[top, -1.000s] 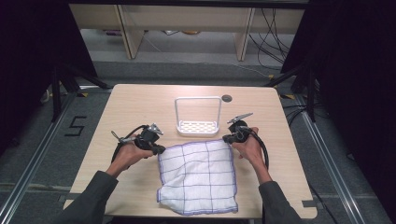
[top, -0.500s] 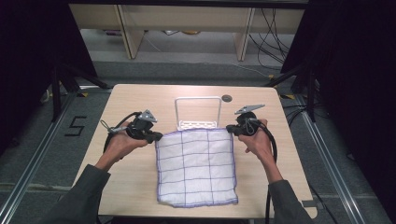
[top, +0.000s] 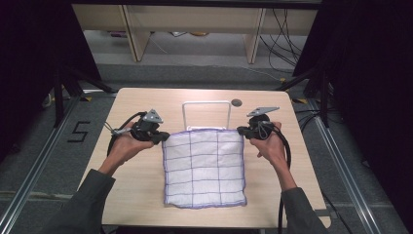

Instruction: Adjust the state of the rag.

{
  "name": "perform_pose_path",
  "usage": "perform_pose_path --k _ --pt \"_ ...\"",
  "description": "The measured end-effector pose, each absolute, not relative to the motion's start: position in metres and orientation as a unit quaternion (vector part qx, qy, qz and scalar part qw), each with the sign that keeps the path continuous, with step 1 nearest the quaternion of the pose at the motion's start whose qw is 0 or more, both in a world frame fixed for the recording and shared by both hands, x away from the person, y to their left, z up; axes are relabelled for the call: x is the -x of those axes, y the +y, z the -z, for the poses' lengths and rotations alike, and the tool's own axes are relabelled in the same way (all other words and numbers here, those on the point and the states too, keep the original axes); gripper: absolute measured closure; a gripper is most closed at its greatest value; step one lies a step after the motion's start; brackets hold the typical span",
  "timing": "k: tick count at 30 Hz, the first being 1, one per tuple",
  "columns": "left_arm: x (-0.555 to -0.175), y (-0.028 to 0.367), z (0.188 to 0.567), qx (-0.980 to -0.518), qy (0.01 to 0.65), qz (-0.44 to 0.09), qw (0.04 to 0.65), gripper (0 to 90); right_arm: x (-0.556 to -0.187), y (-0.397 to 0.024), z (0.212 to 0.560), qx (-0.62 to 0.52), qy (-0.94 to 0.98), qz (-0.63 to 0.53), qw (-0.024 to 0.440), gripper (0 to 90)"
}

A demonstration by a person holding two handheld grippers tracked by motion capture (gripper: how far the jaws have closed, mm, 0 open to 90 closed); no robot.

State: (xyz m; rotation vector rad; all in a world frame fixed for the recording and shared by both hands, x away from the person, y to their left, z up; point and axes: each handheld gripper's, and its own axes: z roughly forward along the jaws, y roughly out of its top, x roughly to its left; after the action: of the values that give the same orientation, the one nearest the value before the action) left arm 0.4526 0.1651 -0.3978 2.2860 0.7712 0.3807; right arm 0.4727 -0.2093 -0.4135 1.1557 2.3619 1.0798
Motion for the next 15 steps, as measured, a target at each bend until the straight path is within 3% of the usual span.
perform_pose_path --k 15 --pt "-0.435 0.168 0.397 -0.880 0.279 -0.141 0.357 88.3 -0.463 -0.207 0.403 -0.382 0.831 -0.375 0.153 88.1"
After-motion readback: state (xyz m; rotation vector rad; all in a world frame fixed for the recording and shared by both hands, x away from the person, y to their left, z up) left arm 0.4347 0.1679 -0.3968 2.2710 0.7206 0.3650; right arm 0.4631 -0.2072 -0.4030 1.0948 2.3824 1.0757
